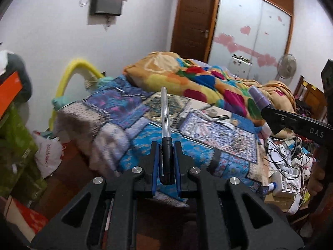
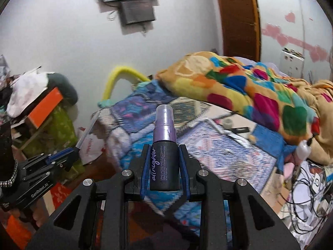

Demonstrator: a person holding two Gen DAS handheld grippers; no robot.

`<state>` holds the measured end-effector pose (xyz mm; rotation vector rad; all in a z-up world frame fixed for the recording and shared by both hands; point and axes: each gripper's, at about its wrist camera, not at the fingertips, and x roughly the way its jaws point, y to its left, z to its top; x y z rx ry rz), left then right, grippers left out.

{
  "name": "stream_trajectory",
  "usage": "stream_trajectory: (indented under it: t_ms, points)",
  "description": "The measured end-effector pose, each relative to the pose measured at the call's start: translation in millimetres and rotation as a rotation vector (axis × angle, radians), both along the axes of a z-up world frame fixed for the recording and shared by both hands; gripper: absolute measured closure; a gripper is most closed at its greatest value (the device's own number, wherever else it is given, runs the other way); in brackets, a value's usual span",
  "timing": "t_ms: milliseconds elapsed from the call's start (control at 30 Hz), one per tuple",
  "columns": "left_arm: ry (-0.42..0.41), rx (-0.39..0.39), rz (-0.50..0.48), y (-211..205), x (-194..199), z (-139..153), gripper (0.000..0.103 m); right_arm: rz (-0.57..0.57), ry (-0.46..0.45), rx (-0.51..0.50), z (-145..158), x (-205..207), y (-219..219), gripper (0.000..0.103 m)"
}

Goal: Collect trash
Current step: 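Carry the pen and spray bottle with both tools over the white bin, then open both tools to drop the pen and spray bottle into the bin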

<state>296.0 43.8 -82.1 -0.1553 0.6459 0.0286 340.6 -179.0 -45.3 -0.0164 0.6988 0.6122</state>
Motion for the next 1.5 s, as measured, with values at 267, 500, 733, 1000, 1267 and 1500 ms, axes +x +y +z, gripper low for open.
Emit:
stream_trajectory:
  t_ms: [267, 500, 733, 1000, 1267, 1500]
  points:
    - [0.032, -0.007, 0.136, 62, -48, -14, 0.09, 0.139, 0.015, -0.014, -10, -26, 67, 0.079]
    - [0.081, -0.031, 0.244, 111, -73, -41, 0.09, 0.253, 0.051, -0.046, -30, -43, 126, 0.079]
    - [0.158, -0.05, 0.303, 147, -79, -77, 0.09, 0.341, 0.109, -0.106, -59, -56, 184, 0.079]
    - [0.274, -0.115, 0.345, 181, -71, -141, 0.09, 0.418, 0.202, -0.207, -110, -57, 241, 0.079]
    - [0.404, -0.209, 0.384, 208, -57, -209, 0.09, 0.469, 0.332, -0.287, -169, -45, 279, 0.079]
    - [0.502, -0.287, 0.409, 229, -46, -258, 0.09, 0.503, 0.414, -0.338, -208, -34, 310, 0.079]
